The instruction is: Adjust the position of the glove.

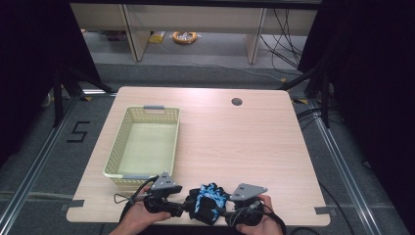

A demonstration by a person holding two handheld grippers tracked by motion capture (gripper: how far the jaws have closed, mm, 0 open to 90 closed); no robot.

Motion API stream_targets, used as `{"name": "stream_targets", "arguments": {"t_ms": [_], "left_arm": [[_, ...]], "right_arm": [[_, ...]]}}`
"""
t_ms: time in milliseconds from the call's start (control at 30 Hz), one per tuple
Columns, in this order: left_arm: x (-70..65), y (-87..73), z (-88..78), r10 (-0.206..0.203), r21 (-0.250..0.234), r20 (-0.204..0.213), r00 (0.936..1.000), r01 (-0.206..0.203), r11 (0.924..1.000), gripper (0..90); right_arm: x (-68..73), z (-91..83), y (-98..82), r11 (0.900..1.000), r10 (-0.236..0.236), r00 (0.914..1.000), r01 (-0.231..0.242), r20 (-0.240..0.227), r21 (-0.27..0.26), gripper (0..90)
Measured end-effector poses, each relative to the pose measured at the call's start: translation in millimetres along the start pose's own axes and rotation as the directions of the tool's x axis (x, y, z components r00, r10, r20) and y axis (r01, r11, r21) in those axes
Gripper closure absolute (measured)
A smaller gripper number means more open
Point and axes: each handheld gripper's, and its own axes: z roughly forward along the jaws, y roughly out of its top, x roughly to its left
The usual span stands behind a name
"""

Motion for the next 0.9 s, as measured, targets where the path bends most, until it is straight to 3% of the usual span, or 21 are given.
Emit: {"name": "stream_targets", "arguments": {"t_ms": [67, 100, 133, 267, 300, 367, 400, 433, 500, 533, 567, 600, 667, 700, 833, 900], "left_arm": [[-3.1, 2.6, 3.8, 0.007, -0.001, 0.008, 0.9999, -0.007, 1.0000, 35.3], [-4.1, 3.8, 5.6, 0.019, 0.016, 0.013, 0.9997, -0.019, 0.9997, 36.4], [-6.1, 4.2, 9.0, 0.007, 0.023, 0.021, 0.9997, -0.008, 0.9997, 37.0], [-10.5, 6.0, 17.5, 0.025, 0.048, 0.040, 0.9989, -0.027, 0.9985, 38.8], [-12.1, 6.4, 20.4, 0.029, 0.056, 0.049, 0.9984, -0.031, 0.9979, 39.1], [-14.4, 5.9, 24.3, 0.039, 0.073, 0.052, 0.9979, -0.043, 0.9964, 41.3], [-16.4, 4.7, 26.9, 0.021, 0.075, 0.055, 0.9983, -0.025, 0.9969, 42.5], [-16.2, 3.8, 28.3, 0.037, 0.086, 0.059, 0.9976, -0.042, 0.9954, 45.2], [-16.3, 1.4, 31.5, 0.072, 0.104, 0.049, 0.9962, -0.076, 0.9917, 53.9], [-18.2, -0.4, 33.5, 0.063, 0.093, 0.046, 0.9969, -0.067, 0.9934, 60.1], [-15.8, -0.6, 33.6, 0.107, 0.104, 0.036, 0.9936, -0.110, 0.9885, 65.4], [-16.3, -1.5, 33.8, 0.100, 0.103, 0.029, 0.9945, -0.103, 0.9894, 70.1], [-17.4, -1.4, 32.0, 0.123, 0.102, 0.022, 0.9922, -0.125, 0.9869, 79.1], [-18.5, -1.6, 31.8, 0.110, 0.092, 0.013, 0.9938, -0.111, 0.9896, 82.0], [-22.5, 1.8, 22.0, 0.144, 0.080, 0.023, 0.9893, -0.146, 0.9861, 85.2], [-28.0, 2.7, 16.6, 0.116, 0.039, 0.044, 0.9923, -0.118, 0.9922, 85.3]], "right_arm": [[-8.3, -2.5, -3.9, 0.998, 0.069, 0.9967, -0.069, 0.041, -0.010, 48.6], [-13.7, -2.5, -4.9, 0.997, 0.076, 0.9953, -0.075, 0.060, -0.016, 48.9], [-16.2, -1.5, -5.1, 0.994, 0.112, 0.9918, -0.112, 0.062, -0.015, 49.9], [-27.2, 11.9, -3.7, 0.987, 0.159, 0.9863, -0.159, 0.043, -0.011, 50.8], [-29.1, 15.1, -2.6, 0.987, 0.163, 0.9862, -0.163, 0.030, 0.011, 51.0], [-30.5, 24.4, -2.0, 0.980, 0.200, 0.9797, -0.200, 0.014, 0.002, 52.4], [-32.6, 27.7, -1.8, 0.983, 0.184, 0.9830, -0.184, 0.006, 0.004, 53.9], [-31.8, 28.0, -1.1, 0.977, 0.209, 0.9778, -0.208, -0.013, 0.048, 56.7], [-33.5, 33.2, -2.3, 0.981, 0.186, 0.9822, -0.185, -0.023, 0.054, 65.8], [-32.3, 35.6, -3.3, 0.981, 0.187, 0.9823, -0.187, -0.007, 0.049, 71.2], [-32.7, 35.4, -3.2, 0.983, 0.171, 0.9853, -0.170, -0.006, 0.066, 76.4], [-33.2, 35.8, -3.2, 0.985, 0.166, 0.9860, -0.165, -0.015, 0.055, 82.4], [-31.2, 34.2, -1.5, 0.988, 0.153, 0.9882, -0.153, -0.010, 0.027, 86.2], [-30.2, 31.7, 0.8, 0.992, 0.123, 0.9923, -0.123, -0.010, 0.022, 87.1], [-25.4, 21.3, 10.8, 0.998, 0.058, 0.9980, -0.058, -0.024, 0.013, 88.8], [-22.9, 16.4, 17.7, 1.000, 0.031, 0.9990, -0.031, -0.033, -0.002, 88.9]]}}
